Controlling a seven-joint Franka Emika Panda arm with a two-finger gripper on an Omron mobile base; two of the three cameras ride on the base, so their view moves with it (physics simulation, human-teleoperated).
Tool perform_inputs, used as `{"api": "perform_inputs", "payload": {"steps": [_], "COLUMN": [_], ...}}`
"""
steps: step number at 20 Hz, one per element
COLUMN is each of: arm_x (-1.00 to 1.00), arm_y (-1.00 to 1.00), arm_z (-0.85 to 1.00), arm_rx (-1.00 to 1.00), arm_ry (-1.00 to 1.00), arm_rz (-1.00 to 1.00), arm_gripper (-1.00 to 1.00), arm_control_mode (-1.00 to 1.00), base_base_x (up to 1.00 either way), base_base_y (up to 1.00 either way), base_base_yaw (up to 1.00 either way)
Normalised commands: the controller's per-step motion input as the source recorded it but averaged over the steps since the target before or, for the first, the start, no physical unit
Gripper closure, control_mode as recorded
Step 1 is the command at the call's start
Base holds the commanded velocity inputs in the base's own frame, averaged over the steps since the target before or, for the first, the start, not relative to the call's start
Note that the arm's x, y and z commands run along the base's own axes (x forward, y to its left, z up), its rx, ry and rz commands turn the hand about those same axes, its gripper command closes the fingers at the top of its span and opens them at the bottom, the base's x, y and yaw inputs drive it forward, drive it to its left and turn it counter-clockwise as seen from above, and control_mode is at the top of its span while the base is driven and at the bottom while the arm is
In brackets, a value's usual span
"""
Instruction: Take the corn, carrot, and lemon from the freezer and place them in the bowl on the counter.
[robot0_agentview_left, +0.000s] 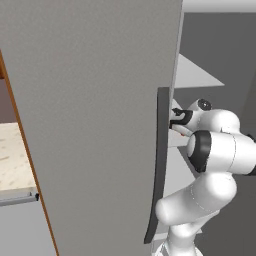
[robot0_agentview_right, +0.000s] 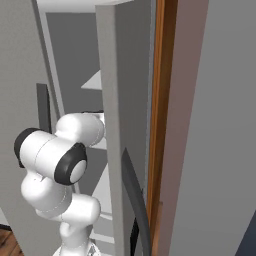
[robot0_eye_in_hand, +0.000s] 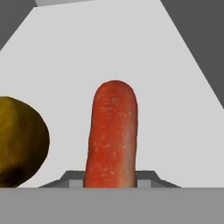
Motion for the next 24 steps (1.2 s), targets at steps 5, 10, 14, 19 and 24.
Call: {"api": "perform_inputs", "payload": {"steps": [5,10,14,19,24], "arm_x": [-0.15,-0.75,-0.64,-0.29,-0.20], "arm_y": [0.00,0.00,-0.01,0.00,0.01], "arm_z": [-0.03,0.02,0.21,0.50,0.71], "arm_rx": [0.00,0.00,0.00,0.00,0.00], "arm_ry": [-0.02,-0.07,-0.05,0.00,0.01], "arm_rz": [0.00,0.00,0.00,0.00,0.00], "arm_gripper": [1.00,1.00,1.00,1.00,1.00], "arm_control_mode": [-1.00,-1.00,-1.00,-1.00,-1.00], "base_base_x": [0.00,0.00,0.00,0.00,0.00], "base_base_y": [0.00,0.00,0.00,0.00,0.00], "base_base_yaw": [0.00,0.00,0.00,0.00,0.00]}}
